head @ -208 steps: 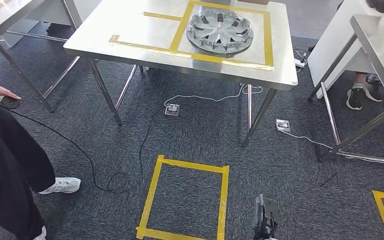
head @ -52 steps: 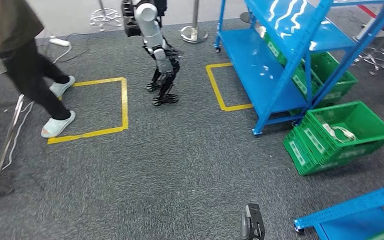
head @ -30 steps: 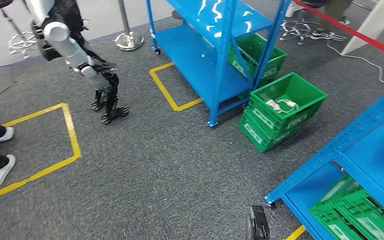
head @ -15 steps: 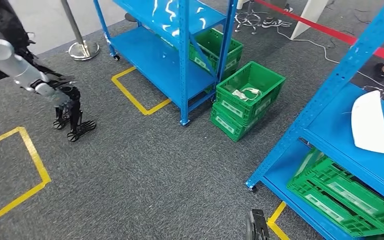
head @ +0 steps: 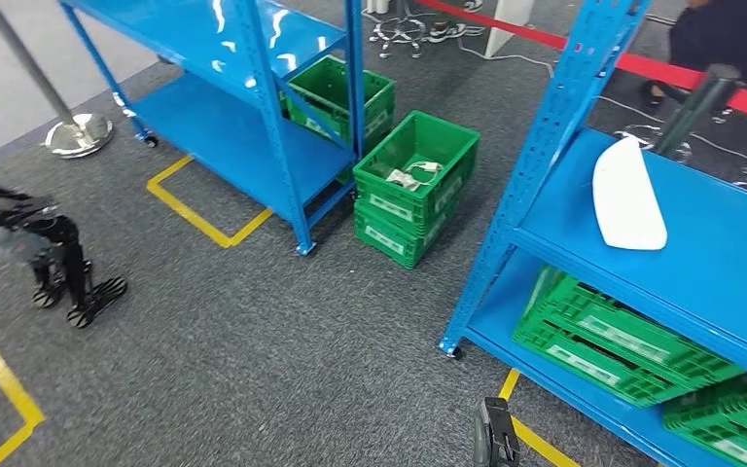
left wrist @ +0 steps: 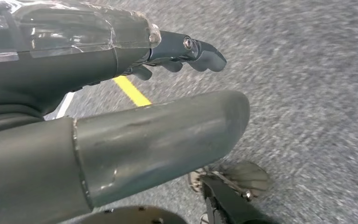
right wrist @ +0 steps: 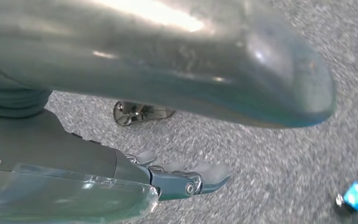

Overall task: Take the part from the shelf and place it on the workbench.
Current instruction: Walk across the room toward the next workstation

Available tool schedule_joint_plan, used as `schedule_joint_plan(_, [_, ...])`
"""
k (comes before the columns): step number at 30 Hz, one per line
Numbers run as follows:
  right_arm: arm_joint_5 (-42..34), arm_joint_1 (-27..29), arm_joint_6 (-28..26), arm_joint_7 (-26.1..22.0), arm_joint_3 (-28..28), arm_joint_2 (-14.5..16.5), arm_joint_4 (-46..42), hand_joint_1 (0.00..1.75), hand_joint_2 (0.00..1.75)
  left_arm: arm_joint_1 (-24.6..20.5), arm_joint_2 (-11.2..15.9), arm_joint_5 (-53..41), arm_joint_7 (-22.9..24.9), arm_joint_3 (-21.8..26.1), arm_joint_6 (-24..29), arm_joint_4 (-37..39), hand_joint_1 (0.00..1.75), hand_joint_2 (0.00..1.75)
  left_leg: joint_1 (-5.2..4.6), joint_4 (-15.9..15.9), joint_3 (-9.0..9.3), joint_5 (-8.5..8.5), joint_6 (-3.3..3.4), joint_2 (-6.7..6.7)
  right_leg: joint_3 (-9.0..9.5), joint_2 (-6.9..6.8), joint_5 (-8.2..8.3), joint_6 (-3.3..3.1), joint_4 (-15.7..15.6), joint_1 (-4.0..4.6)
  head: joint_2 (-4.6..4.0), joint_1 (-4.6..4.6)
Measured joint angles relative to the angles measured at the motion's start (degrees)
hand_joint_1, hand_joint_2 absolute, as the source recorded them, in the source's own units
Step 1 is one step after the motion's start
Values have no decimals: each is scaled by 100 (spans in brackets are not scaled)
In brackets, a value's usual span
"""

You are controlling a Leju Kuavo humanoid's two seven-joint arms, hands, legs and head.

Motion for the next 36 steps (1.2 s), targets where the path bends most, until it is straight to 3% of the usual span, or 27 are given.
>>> schedule_joint_plan(2, [-5, -14, -1, 0, 0, 5, -1, 0, 0, -2, 11, -3, -17, -1, 0, -2, 0, 0, -29, -499, 206, 190, 78, -273, -12, 145, -5, 49, 1, -29, 0, 3])
schedule_joint_plan(3, [-9, -16, 0, 0, 1, 8, -2, 0, 0, -3, 15, -4, -21, -1, 0, -2, 0, 0, -43, -561, 240, 179, 101, -292, -26, 222, -3, 89, -7, -47, 0, 2])
schedule_joint_plan(4, [-13, -15, 0, 1, 3, 7, -1, 0, 0, -5, 11, -5, -27, 0, 0, -2, 0, 0, -54, -598, 269, 191, 112, -206, -37, 308, 8, 136, -29, -62, 0, -7])
schedule_joint_plan(5, [-20, -9, 0, 1, 7, 8, -1, 0, 0, -8, 6, -6, -36, 1, 1, -2, 0, 0, -49, -652, 306, 213, 130, -119, -42, 310, 9, 167, -34, -67, 0, -10])
schedule_joint_plan(7, [-37, -20, -1, 4, 15, 9, -1, 0, 0, -6, -4, -6, -63, 2, 1, -3, 0, 0, -25, -783, 382, 265, 168, 91, -141, 42, -143, 229, 168, -57, 0, 40])
schedule_joint_plan(9, [-47, -47, 0, 7, 18, 10, -1, 0, 0, 9, -8, -6, -80, 2, 1, -4, 0, 0, -20, -838, 420, 274, 186, 326, -460, -310, -512, 301, 808, -70, 0, 118])
schedule_joint_plan(11, [-54, -36, 1, 8, 19, 9, -1, 0, 0, 17, -8, -6, -81, 1, 1, -4, 0, 0, -19, -835, 420, 248, 176, 549, -768, -408, -747, 374, 1410, -101, 0, 151])
schedule_joint_plan(12, [-59, -14, -1, 8, 20, 5, 0, 0, 0, 15, -10, -6, -82, 1, 1, -4, 0, 0, -16, -834, 421, 234, 162, 644, -787, -431, -706, 401, 1451, -118, 0, 163])
schedule_joint_plan(14, [-74, 23, -8, 9, 22, -4, 2, 0, 0, 5, -16, -6, -81, 1, 0, -4, 0, 0, -8, -831, 443, 204, 120, 801, -479, -528, -365, 434, 892, -148, 0, 191])
schedule_joint_plan(16, [-86, 24, -15, 9, 23, -13, 1, 0, 0, -9, -21, -6, -80, 1, 0, -3, 0, 0, -28, -819, 487, 163, 59, 922, -62, -760, -75, 404, 131, -153, 0, 226])
schedule_joint_plan(18, [-95, 16, -16, 9, 23, -16, 1, 0, 0, -21, -21, -6, -80, 0, 0, -3, 0, 0, -50, -812, 539, 129, -8, 1015, 88, -854, -23, 314, -133, -136, 0, 215])
schedule_joint_plan(19, [-98, 17, -16, 9, 23, -17, 2, 0, 0, -26, -22, -6, -80, -1, 0, -3, 0, 0, -45, -815, 565, 116, -43, 1059, 85, -791, -21, 266, -124, -127, 0, 193])
schedule_joint_plan(20, [-101, 22, -16, 9, 23, -18, 3, 0, 0, -31, -23, -6, -80, -1, 0, -3, 0, 0, -30, -812, 587, 94, -87, 1041, 87, -736, -20, 223, -124, -128, 0, 176])
schedule_joint_plan(22, [-104, 28, -16, 10, 23, -20, 4, 0, 0, -41, -25, -6, -82, -1, 0, -3, 0, 0, -1, -611, 525, -80, -162, 703, 98, -634, -2, 150, -139, -141, 0, 132])
schedule_joint_plan(24, [-105, 15, -16, 11, 22, -22, 3, 0, 0, -32, -24, -6, -82, -1, 0, -3, 0, 0, 9, 76, 202, -450, -186, 342, 100, -522, 9, 98, -143, -132, 0, 54])
schedule_joint_plan(26, [-106, 6, -17, 11, 22, -25, 3, 0, 0, -7, -23, -6, -78, -1, 0, -3, 0, 0, 2, 834, -208, -707, -162, 327, 98, -373, 4, 70, -139, -96, 0, 6])
schedule_joint_plan(27, [-106, 9, -18, 11, 22, -26, 3, 0, 0, 0, -23, -6, -76, -1, 0, -3, 0, 0, -3, 971, -317, -672, -138, 339, 102, -292, 0, 63, -136, -78, 0, -4])
schedule_joint_plan(28, [-107, 13, -19, 11, 23, -25, 3, 0, 0, 2, -23, -6, -75, -1, 0, -3, 0, 0, -12, 868, -319, -515, -103, 333, 111, -209, -3, 58, -135, -60, 0, -9])
schedule_joint_plan(29, [-108, 13, -20, 11, 23, -24, 2, 0, 0, 2, -23, -6, -75, -1, 0, -3, 0, 0, -19, 552, -220, -267, -54, 267, 123, -124, -6, 55, -134, -44, 0, -14])
schedule_joint_plan(31, [-109, -2, -21, 11, 22, -15, 1, 0, 0, 1, -14, -6, -75, -1, 0, -4, 0, 0, -26, -240, 75, 160, 74, -68, 129, 34, -13, 62, -132, -34, 0, -9])
schedule_joint_plan(33, [-109, -18, -21, 11, 22, -5, 0, 0, 0, -1, -4, -6, -75, -1, 0, -5, 0, 0, -38, -622, 230, 273, 156, -269, 95, 183, -14, 105, -130, -57, 0, -2])
schedule_joint_plan(35, [-109, -14, -22, 11, 24, -4, 1, 0, 0, -3, -8, -6, -74, -1, 0, -5, 0, 0, -43, -696, 276, 273, 175, -131, 58, 332, 0, 179, -146, -76, 0, -11])
schedule_joint_plan(36, [-109, -7, -24, 11, 25, -3, 1, 0, 0, -6, -11, -6, -74, -1, 0, -6, 0, 0, -34, -755, 312, 293, 181, -41, 39, 293, -16, 209, -127, -75, 0, -14])
